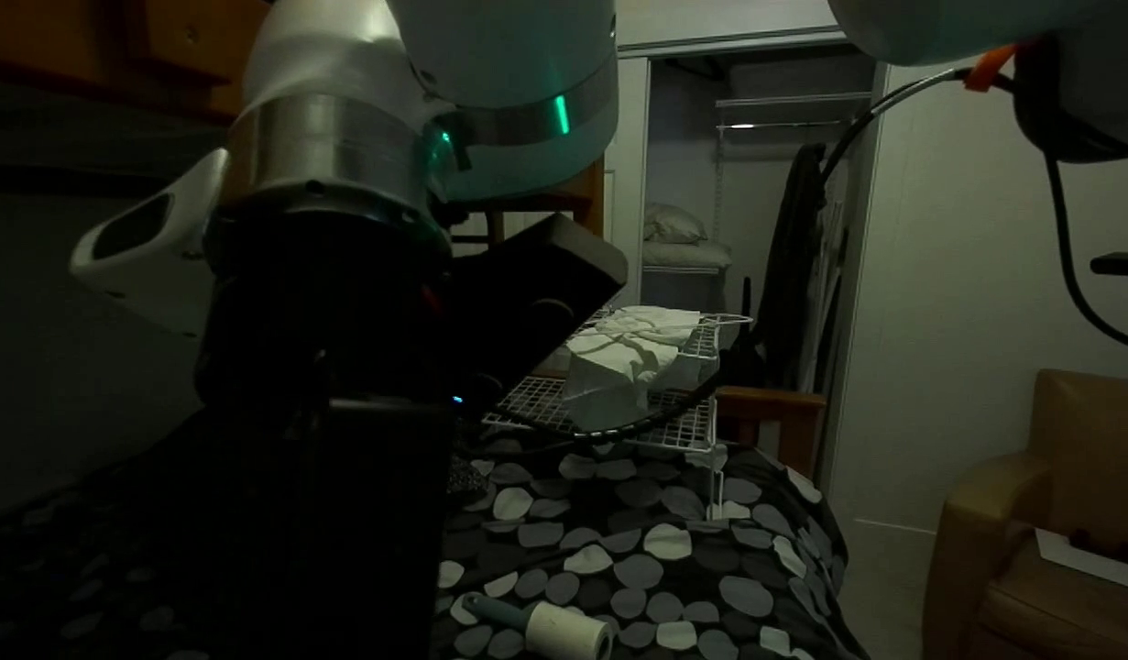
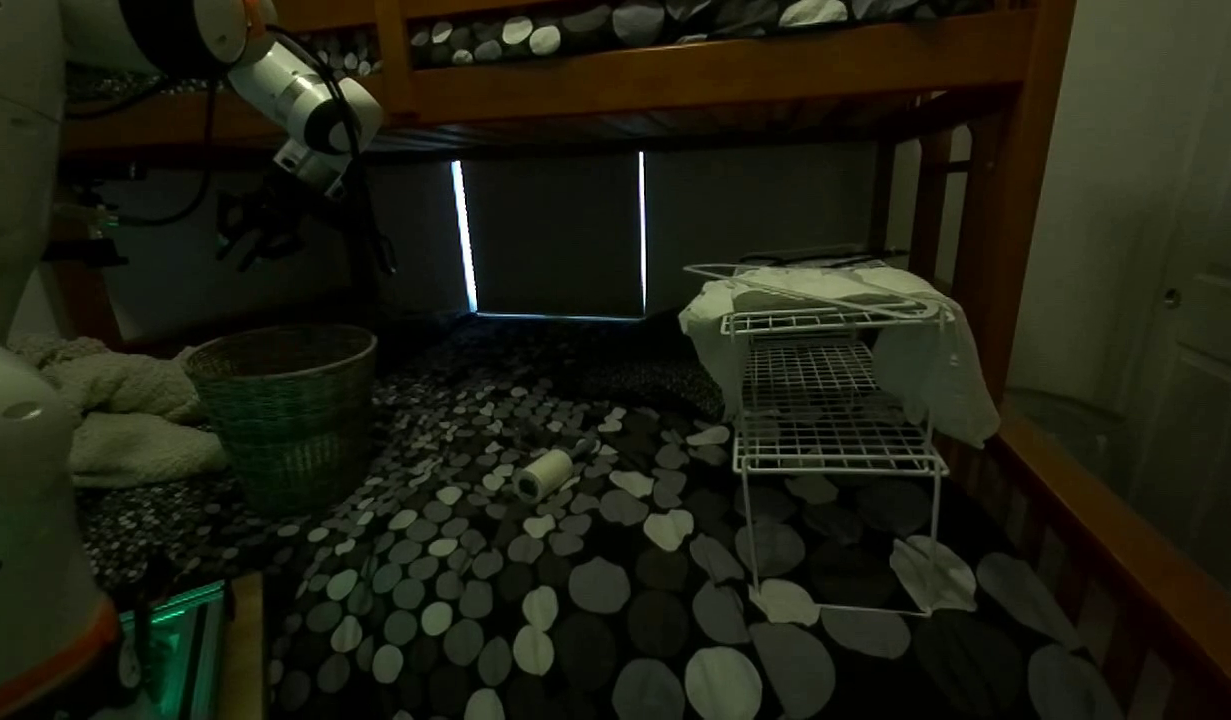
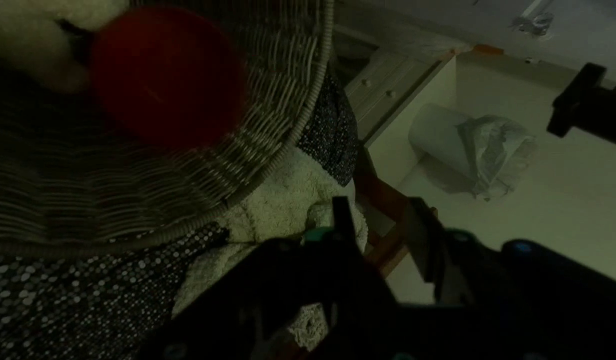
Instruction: Pick up the orange bowl from the bed and put it in the basket
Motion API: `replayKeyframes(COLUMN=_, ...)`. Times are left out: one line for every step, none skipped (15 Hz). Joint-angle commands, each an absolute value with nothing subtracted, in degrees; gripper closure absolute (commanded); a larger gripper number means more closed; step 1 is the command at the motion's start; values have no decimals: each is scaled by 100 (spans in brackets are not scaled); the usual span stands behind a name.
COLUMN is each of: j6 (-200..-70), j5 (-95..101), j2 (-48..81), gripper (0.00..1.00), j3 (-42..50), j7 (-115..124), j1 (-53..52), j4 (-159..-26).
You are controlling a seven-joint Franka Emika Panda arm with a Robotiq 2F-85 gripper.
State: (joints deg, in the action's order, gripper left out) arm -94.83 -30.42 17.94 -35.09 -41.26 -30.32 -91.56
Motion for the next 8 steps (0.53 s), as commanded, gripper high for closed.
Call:
replayKeyframes(j6=-9446, j5=-3130, j2=1235, gripper=34, j3=-3525, j7=-3452, j1=-2972, j4=-9586)
replayKeyframes(j6=-9626, j5=-3151, j2=991, gripper=27, j3=-3510, j7=-3139, j1=-2970, j4=-9794)
replayKeyframes(j6=-9756, j5=-3270, j2=641, gripper=19, j3=-3540, j7=-2917, j1=-2937, j4=-10082)
replayKeyframes(j6=-9886, j5=-3418, j2=318, gripper=12, j3=-3571, j7=-2707, j1=-2921, j4=-10361)
replayKeyframes(j6=-10025, j5=-3515, j2=83, gripper=4, j3=-3587, j7=-2487, j1=-2952, j4=-10551)
replayKeyframes(j6=-10103, j5=-3574, j2=-184, gripper=1, j3=-3588, j7=-2290, j1=-2971, j4=-10718)
replayKeyframes(j6=-10171, j5=-3643, j2=-468, gripper=0, j3=-3597, j7=-2067, j1=-2992, j4=-10925)
replayKeyframes(j6=-10261, j5=-3694, j2=-766, gripper=0, j3=-3609, j7=-1881, j1=-3018, j4=-11116)
